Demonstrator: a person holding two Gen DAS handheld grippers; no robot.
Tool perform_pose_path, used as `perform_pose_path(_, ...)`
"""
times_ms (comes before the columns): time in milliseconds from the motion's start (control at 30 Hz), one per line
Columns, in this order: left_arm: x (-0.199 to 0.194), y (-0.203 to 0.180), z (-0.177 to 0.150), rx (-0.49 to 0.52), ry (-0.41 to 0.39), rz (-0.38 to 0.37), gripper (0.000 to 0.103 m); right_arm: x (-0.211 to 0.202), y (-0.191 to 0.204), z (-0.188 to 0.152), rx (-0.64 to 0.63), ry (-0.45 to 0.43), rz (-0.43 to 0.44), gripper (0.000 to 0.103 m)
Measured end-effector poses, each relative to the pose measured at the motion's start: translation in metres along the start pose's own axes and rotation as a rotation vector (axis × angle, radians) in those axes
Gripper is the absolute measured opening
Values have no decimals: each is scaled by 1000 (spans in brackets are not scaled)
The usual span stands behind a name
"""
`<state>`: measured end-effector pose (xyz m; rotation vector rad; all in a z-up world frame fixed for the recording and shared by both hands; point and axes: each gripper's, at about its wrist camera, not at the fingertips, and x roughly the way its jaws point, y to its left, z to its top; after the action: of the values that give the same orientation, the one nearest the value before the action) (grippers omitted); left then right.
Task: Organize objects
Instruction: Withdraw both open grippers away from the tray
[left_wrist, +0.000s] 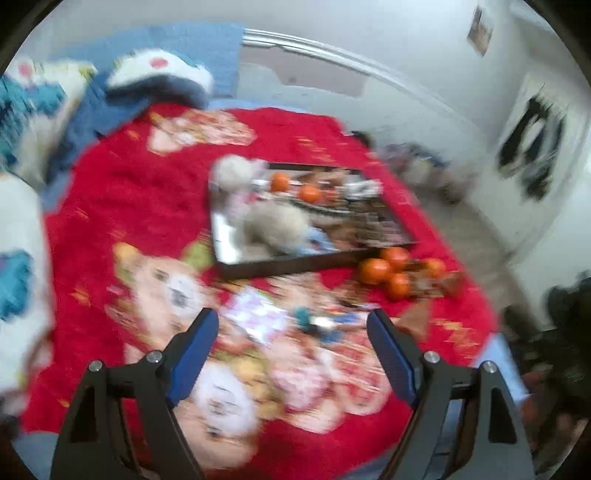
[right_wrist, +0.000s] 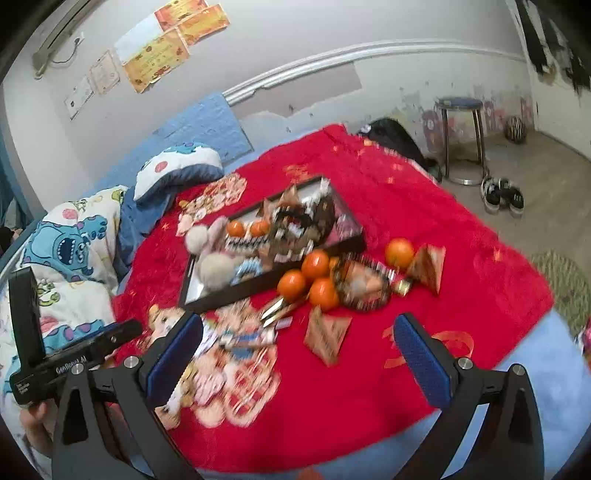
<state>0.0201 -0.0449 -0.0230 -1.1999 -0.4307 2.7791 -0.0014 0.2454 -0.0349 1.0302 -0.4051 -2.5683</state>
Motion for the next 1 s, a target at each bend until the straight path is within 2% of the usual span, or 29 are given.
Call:
perform_pose_path(67, -4, 0, 0, -18, -18, -31, 83, -1, 6, -11, -11, 19, -13, 103)
perform_pose_path(133, -12, -5, -2, -1, -50, 28, 83, 0, 16, -18, -57, 26, -50, 103)
perform_pose_path(200, -15, -9, -3, 23, -65, 29, 83, 2, 24, -23, -101, 27, -69, 103)
perform_pose_path(267, -15, -12, -4, 38, -51, 18, 83, 4, 30, -27, -124, 25, -77, 103)
perform_pose_path(400, -8, -21, -9, 83, -7, 65, 83, 6, 32, -36, -135, 33, -93, 103)
perform_pose_path(533, -9, -31, -14, 139, -22, 72, 83, 8, 33, -38, -142, 36, -108, 103)
perform_pose_path(767, -11, -29, -13, 130, -23, 57, 83, 13, 31, -38, -134, 54, -114, 103)
perform_pose_path(1000, -15, -31, -14, 141, -46, 116, 83, 17, 34, -39, -150, 69, -120, 103)
